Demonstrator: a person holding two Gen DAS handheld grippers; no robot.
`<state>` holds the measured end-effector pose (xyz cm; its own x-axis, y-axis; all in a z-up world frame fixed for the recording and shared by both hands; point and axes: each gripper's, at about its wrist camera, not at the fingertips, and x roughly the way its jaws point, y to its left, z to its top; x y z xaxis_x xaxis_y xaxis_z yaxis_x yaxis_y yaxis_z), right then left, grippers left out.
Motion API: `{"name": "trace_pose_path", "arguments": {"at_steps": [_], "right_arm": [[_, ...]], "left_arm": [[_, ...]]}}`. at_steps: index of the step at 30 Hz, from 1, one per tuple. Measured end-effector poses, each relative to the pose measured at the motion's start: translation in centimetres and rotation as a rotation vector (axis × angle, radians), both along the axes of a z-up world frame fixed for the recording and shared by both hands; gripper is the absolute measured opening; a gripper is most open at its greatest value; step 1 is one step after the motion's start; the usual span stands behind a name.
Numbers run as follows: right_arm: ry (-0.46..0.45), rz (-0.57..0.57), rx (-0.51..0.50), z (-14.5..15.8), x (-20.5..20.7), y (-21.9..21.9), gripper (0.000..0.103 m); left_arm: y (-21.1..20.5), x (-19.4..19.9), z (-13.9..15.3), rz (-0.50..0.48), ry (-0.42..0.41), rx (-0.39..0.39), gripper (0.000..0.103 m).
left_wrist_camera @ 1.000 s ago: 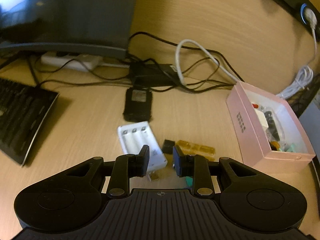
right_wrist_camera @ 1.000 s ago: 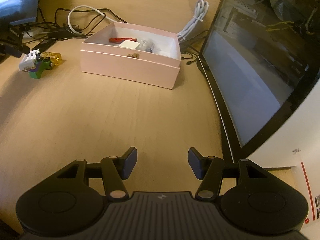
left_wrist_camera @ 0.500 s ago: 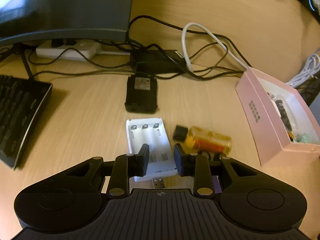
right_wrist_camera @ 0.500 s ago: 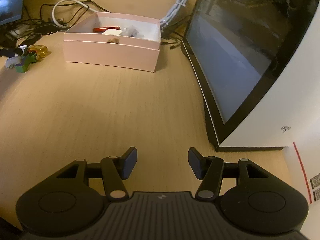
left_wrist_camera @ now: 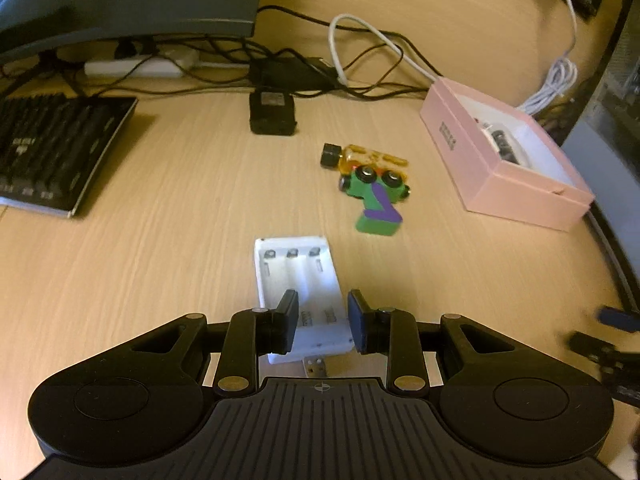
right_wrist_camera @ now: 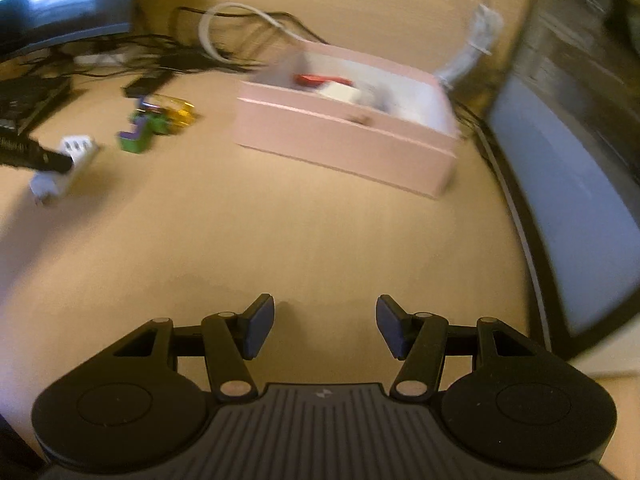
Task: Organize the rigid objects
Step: 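Grasp the white battery charger with the right tool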
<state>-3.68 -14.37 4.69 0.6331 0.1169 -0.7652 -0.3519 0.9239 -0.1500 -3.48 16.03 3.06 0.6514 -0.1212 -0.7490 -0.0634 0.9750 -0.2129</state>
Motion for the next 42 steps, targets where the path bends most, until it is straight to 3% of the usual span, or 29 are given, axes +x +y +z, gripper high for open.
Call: {"name": "trace_pose_path", "arguments": {"at_steps": [2,5,9,13,17,21,25,28,31,33,36,40,42], "right_arm": [[0.005,0.066,0.039,0.8,0.6,1.6,0.057],[0.01,0.169,0.107,1.9,1.3,4.4,0.057],[0.024,0.296,0.162,2.8,1.2,9.8,0.058],[0.083,0.366,0.212,2.2,1.4,14.8,0.058],[0.116,0.355,0.217,0.8,1.8,19.0,0.058],[0.139,0.289,0.188,-0.9,3.0,22.3,0.058],[0.117,0.251,0.136,-1.7,3.1,23.6,0.057],[0.103,0.23,0.095,-1.4,2.2,22.8,0.048],[0.084,0.196,0.056,-1.2,1.4,20.5,0.048],[0.059,0.135,0.014,-1.2,1.1,18.2,0.048],[0.068,0.016,0.007,-1.3,1.3,13.8,0.048],[0.097,-0.136,0.019,-1.4,2.1,7.5,0.048],[0.137,-0.187,0.091,-1.3,2.8,4.3,0.049]], "left_arm": [[0.9,-1.2,1.1,0.054,-0.052,-0.021,0.031],[2.6,-2.8,2.9,0.143,-0.122,0.019,0.031],[5.0,-4.9,3.4,0.214,-0.107,0.078,0.031],[7.5,-7.4,2.6,0.251,-0.077,0.046,0.03],[9.0,-9.4,1.8,0.232,-0.05,0.023,0.028],[11.0,-9.8,1.0,0.202,-0.031,-0.096,0.027],[12.6,-8.9,0.7,0.105,-0.054,-0.303,0.026],[12.6,-6.9,-0.2,0.057,-0.013,-0.514,0.026],[11.5,-5.2,-0.5,-0.007,-0.022,-0.615,0.026],[10.0,-3.9,-0.4,-0.057,-0.039,-0.587,0.026],[6.9,-2.1,0.0,-0.133,-0.069,-0.479,0.026],[2.9,0.9,-0.9,-0.192,-0.012,-0.435,0.026],[0.8,2.0,-1.5,-0.203,0.025,-0.368,0.026]]}}
